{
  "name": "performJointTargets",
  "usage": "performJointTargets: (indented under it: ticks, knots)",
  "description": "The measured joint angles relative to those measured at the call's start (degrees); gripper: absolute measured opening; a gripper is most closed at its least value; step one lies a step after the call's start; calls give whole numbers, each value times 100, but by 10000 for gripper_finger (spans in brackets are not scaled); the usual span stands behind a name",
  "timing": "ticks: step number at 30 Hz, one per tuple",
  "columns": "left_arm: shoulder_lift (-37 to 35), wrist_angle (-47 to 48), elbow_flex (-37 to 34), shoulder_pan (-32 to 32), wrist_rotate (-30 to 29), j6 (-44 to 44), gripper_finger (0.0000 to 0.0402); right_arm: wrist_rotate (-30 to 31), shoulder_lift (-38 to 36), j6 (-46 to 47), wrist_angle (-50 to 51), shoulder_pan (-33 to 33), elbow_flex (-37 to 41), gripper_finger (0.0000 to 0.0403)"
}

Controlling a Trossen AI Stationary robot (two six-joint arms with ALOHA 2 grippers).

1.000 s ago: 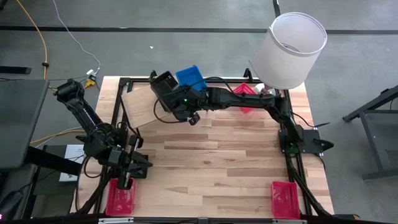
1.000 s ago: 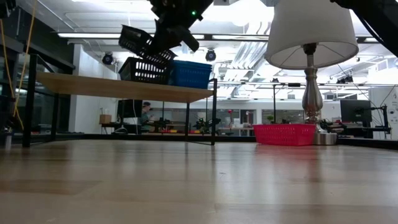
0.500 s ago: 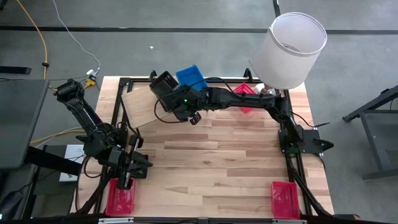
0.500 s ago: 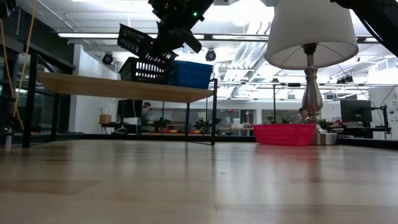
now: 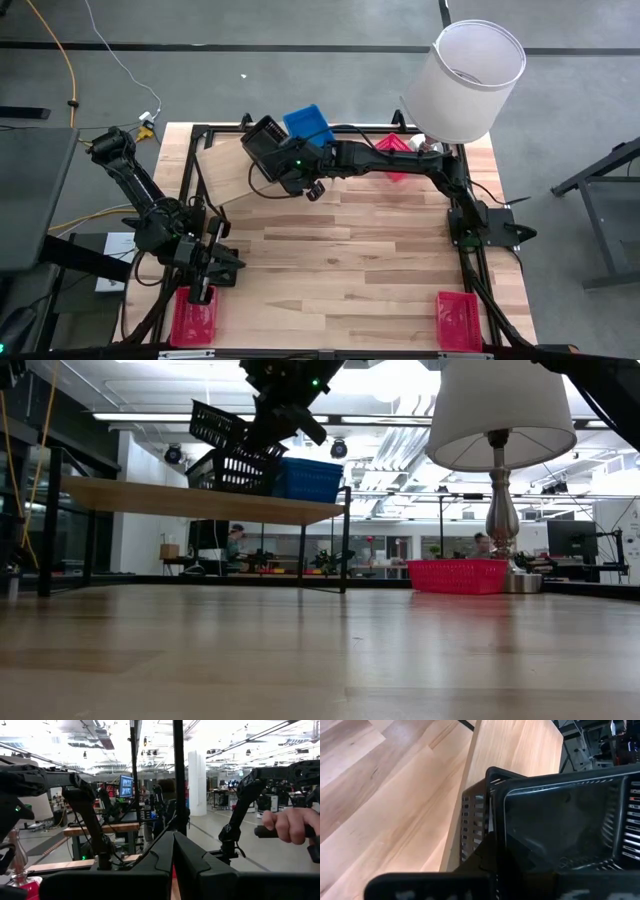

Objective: Stack baskets on shelf by color
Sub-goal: Stack the right black bin on top of the other black bin on the shelf

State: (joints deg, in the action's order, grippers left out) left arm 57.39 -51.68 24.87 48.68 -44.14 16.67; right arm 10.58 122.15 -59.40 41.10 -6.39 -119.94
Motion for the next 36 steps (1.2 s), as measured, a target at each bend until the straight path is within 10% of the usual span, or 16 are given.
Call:
performJointTargets:
  ticks: [22,36]
  knots:
    - [0,46,0,-1,-4,2,0,807,0,243,-157,83,-57,156]
    - [0,87,-1,-1,-22,-16,0,793,0,930,1344,205,-1175,167]
